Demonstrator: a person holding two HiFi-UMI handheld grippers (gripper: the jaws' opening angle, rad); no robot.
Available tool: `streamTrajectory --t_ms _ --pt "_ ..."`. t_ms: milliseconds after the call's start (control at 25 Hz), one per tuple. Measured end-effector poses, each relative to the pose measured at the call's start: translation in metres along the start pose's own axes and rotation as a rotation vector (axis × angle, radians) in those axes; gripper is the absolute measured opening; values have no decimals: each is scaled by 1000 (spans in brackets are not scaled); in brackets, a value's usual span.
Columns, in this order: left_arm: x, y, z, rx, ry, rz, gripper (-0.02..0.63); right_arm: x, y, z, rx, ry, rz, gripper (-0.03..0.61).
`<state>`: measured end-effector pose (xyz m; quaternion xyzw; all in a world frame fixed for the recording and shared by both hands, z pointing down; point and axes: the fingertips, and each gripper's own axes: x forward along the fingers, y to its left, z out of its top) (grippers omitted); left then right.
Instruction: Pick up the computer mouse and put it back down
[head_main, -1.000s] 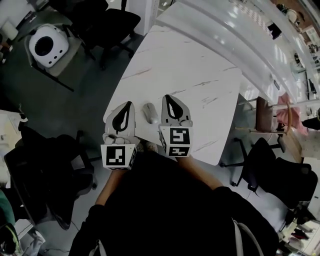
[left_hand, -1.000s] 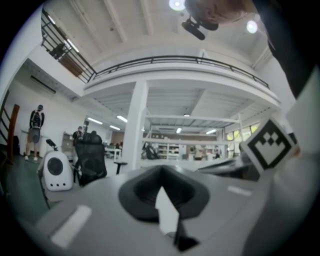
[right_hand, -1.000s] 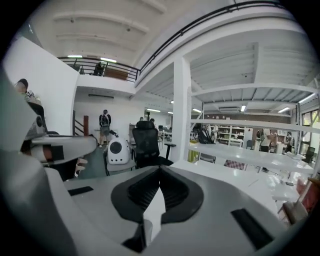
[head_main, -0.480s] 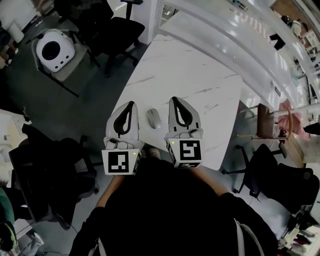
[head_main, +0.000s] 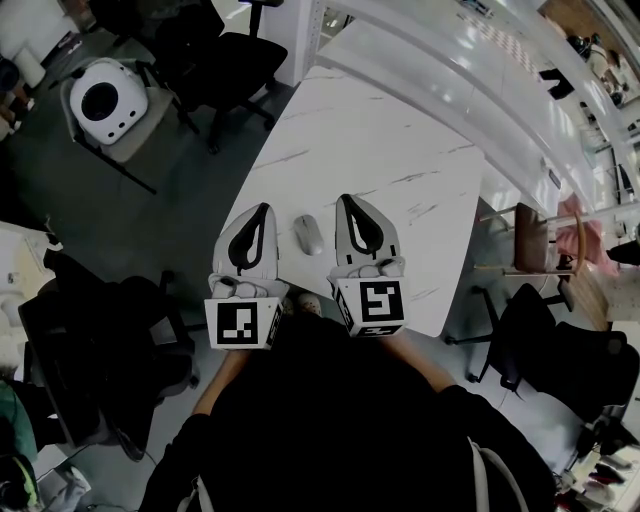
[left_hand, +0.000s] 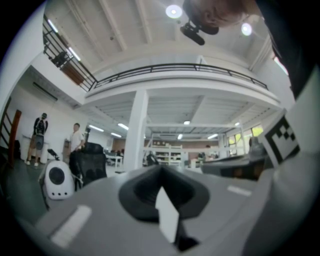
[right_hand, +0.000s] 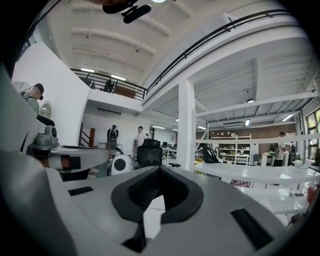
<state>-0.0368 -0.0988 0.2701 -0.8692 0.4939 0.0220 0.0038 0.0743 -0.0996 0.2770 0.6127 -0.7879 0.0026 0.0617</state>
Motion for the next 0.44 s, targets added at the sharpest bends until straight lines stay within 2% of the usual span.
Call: streamTrajectory --t_ms 440 --pt "-6 1 -4 -7 3 -14 8 -4 5 -3 -1 6 -6 18"
